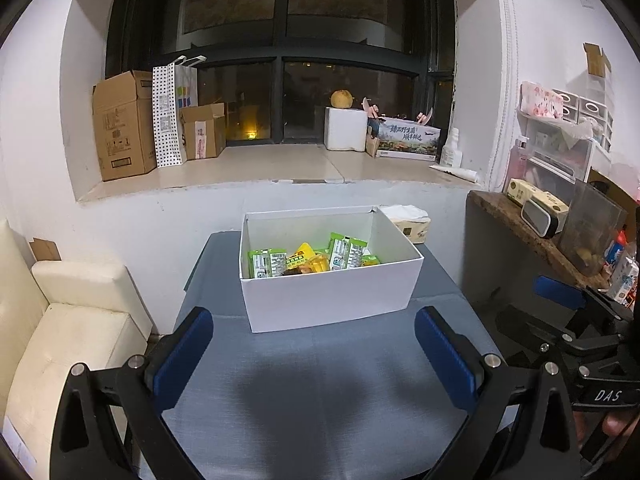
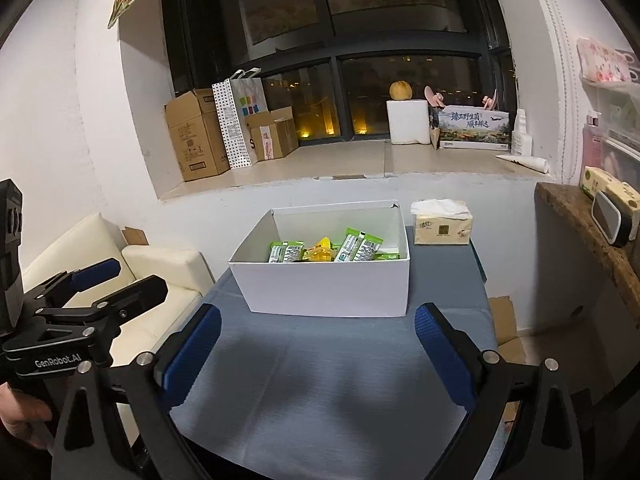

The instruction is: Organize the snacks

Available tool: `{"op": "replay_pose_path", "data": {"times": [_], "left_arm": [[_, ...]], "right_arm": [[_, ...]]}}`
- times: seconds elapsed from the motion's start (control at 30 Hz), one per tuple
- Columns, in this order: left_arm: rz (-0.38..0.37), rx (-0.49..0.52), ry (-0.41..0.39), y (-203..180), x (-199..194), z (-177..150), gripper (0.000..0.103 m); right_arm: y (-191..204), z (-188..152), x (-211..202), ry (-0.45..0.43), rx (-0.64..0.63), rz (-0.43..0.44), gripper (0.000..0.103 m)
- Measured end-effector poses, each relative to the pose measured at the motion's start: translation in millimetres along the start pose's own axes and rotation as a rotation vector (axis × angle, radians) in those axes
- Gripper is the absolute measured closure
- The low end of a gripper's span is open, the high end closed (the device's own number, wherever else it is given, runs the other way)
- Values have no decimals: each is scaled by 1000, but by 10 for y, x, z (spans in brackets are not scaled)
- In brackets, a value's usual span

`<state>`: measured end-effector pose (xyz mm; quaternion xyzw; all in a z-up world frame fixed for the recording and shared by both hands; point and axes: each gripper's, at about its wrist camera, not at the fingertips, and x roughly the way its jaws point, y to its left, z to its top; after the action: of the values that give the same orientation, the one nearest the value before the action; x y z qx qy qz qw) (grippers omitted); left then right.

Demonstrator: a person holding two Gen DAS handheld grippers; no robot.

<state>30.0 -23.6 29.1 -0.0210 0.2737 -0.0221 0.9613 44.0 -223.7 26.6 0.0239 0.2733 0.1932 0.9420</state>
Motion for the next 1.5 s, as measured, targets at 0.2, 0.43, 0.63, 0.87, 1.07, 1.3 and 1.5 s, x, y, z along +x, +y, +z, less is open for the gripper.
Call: {"op": "replay_pose_path", "data": {"times": [0.2,0.43,0.63,0.87,1.07,1.3,1.5], "left_arm": [[-2,0,3,-21,11,1,0],[-4,1,5,-34,9,2,0],[-6,5,9,-6,8,5,0],[-8,5,15,4,15,-5,0],[-13,9,25,-12,36,-34,0],[-14,1,22,-5,28,-24,0],[-14,5,26,-11,26,-24,0]], "right_arm": [[-11,-5,-23,-3,5,-1,3],[-35,-6,-18,6,8,-3,3],[-20,12,-29,4,3,1,3],[-47,14,-49,3,7,-1,3],[-47,11,-61,3,8,-2,3],[-56,7,-64,4,8,1,3],[-67,11,-62,5,6,4,3]]}}
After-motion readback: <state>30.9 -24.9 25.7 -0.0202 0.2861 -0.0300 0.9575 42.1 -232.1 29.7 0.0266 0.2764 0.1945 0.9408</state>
